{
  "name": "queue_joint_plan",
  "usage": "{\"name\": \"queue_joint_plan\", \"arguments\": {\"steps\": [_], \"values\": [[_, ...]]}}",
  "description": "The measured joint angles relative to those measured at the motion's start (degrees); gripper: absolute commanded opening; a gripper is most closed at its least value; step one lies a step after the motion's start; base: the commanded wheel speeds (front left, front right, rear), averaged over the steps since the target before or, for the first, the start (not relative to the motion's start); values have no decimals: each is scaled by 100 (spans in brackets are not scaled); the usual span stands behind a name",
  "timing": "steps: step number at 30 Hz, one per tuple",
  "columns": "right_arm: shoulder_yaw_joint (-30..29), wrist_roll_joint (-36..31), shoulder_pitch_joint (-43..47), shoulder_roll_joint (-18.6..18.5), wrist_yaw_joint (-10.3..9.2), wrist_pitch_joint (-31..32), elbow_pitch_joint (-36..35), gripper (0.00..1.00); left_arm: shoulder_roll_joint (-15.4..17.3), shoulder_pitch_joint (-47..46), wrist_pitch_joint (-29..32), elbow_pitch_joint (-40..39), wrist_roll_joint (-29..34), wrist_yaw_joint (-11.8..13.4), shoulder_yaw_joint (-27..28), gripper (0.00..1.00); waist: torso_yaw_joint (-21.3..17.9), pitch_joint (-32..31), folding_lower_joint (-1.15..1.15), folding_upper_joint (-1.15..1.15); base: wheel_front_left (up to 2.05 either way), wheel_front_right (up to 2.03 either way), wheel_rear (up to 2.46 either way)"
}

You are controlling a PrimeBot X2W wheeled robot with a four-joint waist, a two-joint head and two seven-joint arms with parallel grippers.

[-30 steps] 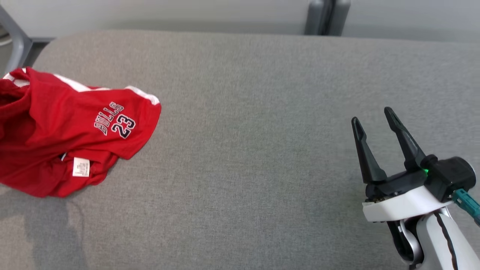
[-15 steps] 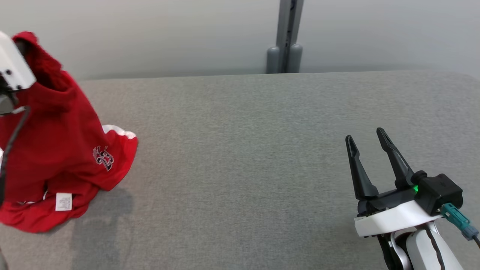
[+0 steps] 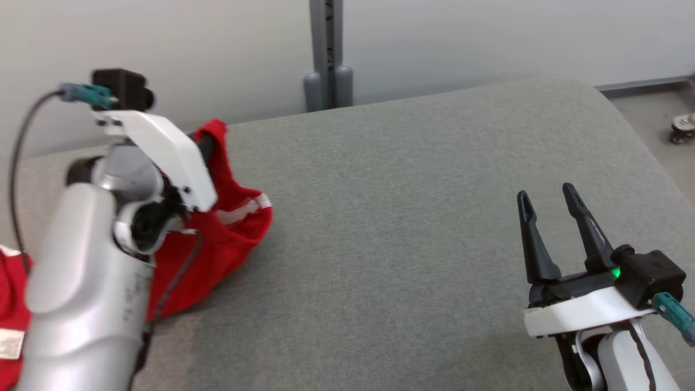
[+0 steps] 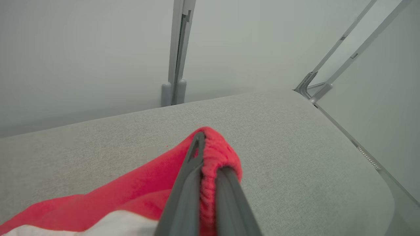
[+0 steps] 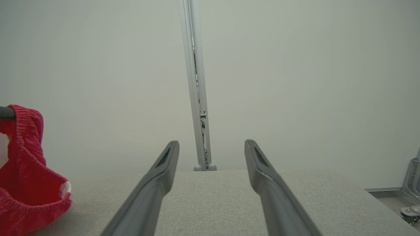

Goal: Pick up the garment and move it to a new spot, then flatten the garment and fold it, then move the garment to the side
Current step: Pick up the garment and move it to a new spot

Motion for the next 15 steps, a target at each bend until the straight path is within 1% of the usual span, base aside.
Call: {"name": "queue_joint_plan", "arguments": {"steps": [3,8,11,15], "values": [[25,9,-42,8,0,0,29,100,-296,227,-323,-86,68,85,-148,0,-187,43,0,0,0,0,0],[68,64,-103,22,0,0,36,100,-687,410,-817,67,144,157,-443,0,-468,134,0,0,0,0,0],[92,67,-137,26,0,0,58,100,-811,394,-1209,244,154,232,-657,0,-590,215,0,0,0,0,0],[126,112,-229,33,0,0,74,100,-856,178,-1781,495,103,361,-1072,0,-736,340,0,0,0,0,0]]}}
